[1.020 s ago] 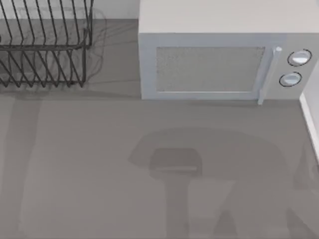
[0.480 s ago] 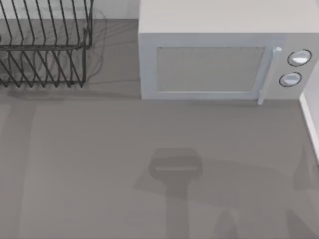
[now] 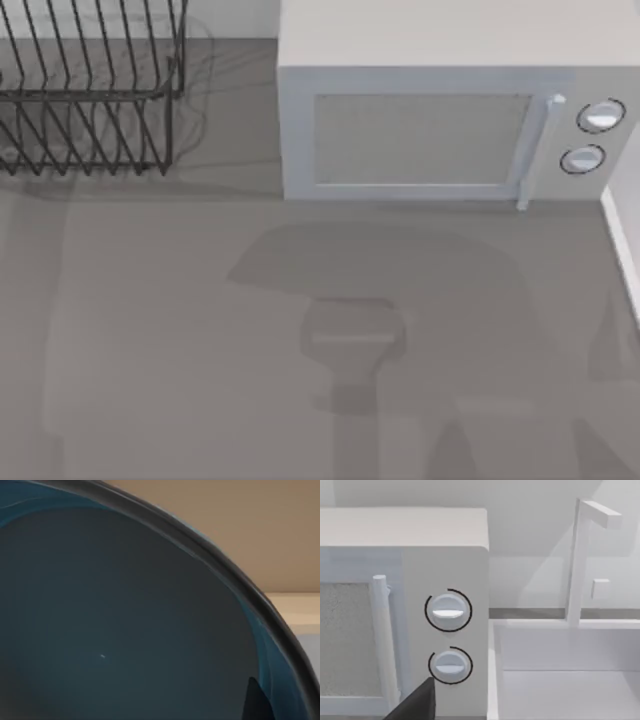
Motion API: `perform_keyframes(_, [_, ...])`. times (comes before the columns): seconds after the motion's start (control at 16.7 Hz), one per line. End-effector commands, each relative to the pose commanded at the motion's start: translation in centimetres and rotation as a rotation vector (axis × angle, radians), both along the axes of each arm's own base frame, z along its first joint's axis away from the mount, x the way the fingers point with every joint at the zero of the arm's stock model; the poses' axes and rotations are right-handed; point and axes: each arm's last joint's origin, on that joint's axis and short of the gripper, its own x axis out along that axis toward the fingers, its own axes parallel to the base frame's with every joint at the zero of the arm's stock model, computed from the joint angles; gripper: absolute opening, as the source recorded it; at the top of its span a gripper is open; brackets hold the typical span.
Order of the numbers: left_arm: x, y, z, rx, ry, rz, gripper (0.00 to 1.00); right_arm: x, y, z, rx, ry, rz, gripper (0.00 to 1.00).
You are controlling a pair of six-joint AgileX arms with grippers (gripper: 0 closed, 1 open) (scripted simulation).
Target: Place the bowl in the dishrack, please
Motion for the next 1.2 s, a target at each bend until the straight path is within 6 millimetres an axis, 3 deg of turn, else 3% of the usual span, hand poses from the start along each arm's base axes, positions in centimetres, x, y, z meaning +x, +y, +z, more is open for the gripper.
perform_keyframes(0.24, [7.3,0.2,-5.6,0.006,-0.018,0.003,0.00,0.0,0.0,0.0,0.000,0.000,0.000,1.00])
perform_keyframes(0.36, [9.9,0.1,-9.0,0.010,-0.033,0.005,0.00,0.0,0.0,0.0,0.000,0.000,0.000,1.00])
perform_keyframes(0.66, [12.8,-0.8,-16.1,0.006,-0.021,0.010,0.00,0.0,0.0,0.0,0.000,0.000,0.000,1.00])
perform_keyframes(0.78, [13.0,-0.9,-17.3,0.004,-0.014,0.011,0.00,0.0,0.0,0.0,0.000,0.000,0.000,1.00])
perform_keyframes(1.02, [13.1,-1.0,-17.4,0.004,-0.013,0.011,0.00,0.0,0.0,0.0,0.000,0.000,0.000,1.00])
perform_keyframes(1.2, [13.1,-1.0,-17.4,0.004,-0.013,0.011,0.23,0.0,0.0,0.0,0.000,0.000,0.000,1.00])
